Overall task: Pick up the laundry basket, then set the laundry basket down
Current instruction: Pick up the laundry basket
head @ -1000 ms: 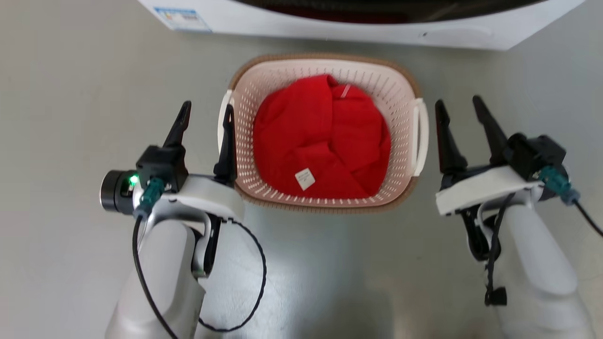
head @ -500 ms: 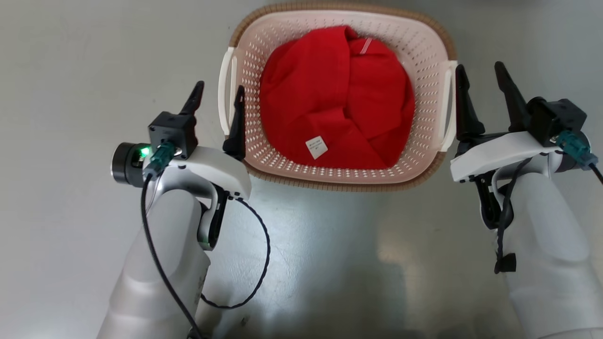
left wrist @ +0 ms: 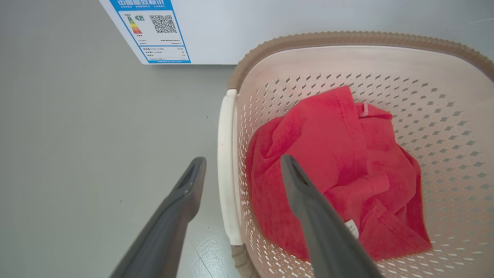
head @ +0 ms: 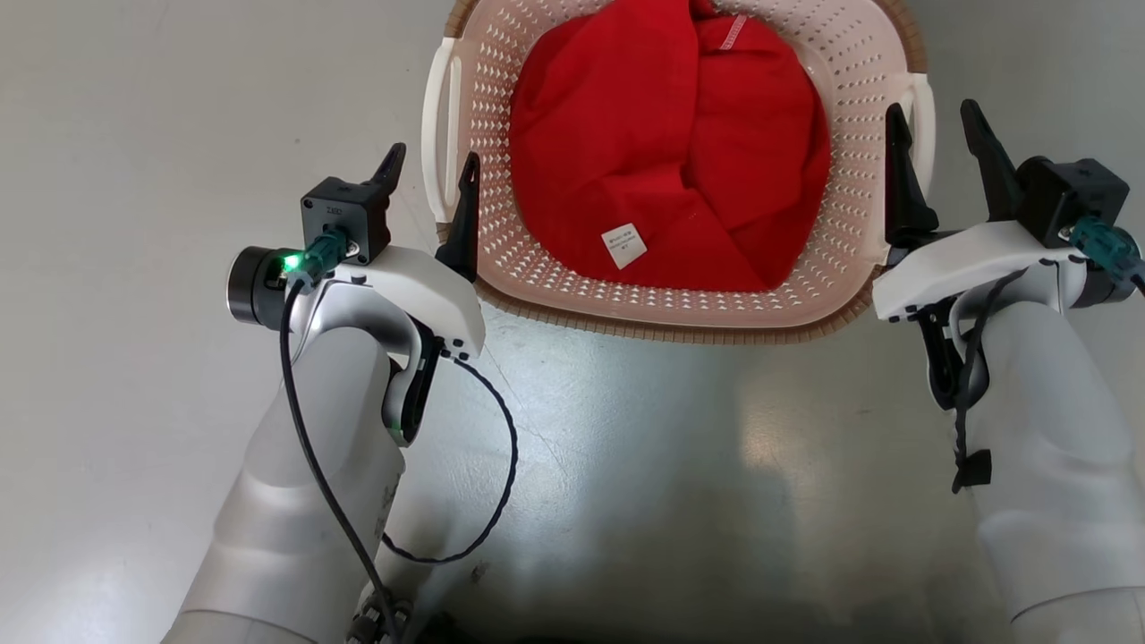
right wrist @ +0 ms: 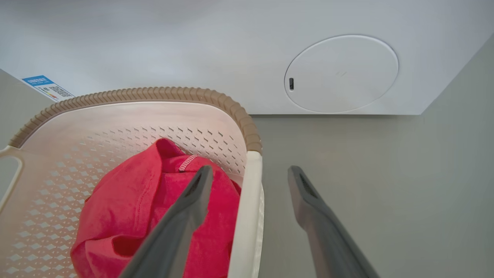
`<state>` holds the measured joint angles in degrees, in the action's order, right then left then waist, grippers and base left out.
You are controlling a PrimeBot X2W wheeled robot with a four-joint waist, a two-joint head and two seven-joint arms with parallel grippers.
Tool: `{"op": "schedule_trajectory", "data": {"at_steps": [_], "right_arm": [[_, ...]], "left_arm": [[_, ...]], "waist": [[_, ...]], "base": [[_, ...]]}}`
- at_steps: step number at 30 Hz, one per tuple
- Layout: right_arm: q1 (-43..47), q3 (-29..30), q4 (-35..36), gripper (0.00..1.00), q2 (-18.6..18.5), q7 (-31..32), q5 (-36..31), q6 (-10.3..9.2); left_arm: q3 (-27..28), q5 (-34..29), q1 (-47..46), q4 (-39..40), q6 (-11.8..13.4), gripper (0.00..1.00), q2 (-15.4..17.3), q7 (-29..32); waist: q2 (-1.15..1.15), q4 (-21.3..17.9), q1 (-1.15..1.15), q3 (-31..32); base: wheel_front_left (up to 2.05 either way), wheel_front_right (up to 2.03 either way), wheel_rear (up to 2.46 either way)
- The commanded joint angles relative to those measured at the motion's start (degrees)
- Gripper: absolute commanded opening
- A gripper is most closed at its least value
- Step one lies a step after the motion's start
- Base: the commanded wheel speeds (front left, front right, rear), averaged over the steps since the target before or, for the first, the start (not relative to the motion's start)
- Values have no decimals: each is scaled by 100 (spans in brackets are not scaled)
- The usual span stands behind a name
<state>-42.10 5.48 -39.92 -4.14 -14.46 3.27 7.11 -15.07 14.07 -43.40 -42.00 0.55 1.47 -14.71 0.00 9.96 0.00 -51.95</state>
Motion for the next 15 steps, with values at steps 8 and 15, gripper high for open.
{"op": "schedule_trajectory", "data": {"at_steps": [8,15], "right_arm": [[-40,-71,-433,100,126,-54,-133,37],[-237,-104,-685,100,126,-54,-169,37]], "left_arm": [[-2,216,-271,-473,-54,100,141,-29],[-40,324,-572,-998,-57,100,141,-29]], "waist": [[0,66,0,-156],[0,80,0,-296]], "base": [[0,0,0],[0,0,0]]}}
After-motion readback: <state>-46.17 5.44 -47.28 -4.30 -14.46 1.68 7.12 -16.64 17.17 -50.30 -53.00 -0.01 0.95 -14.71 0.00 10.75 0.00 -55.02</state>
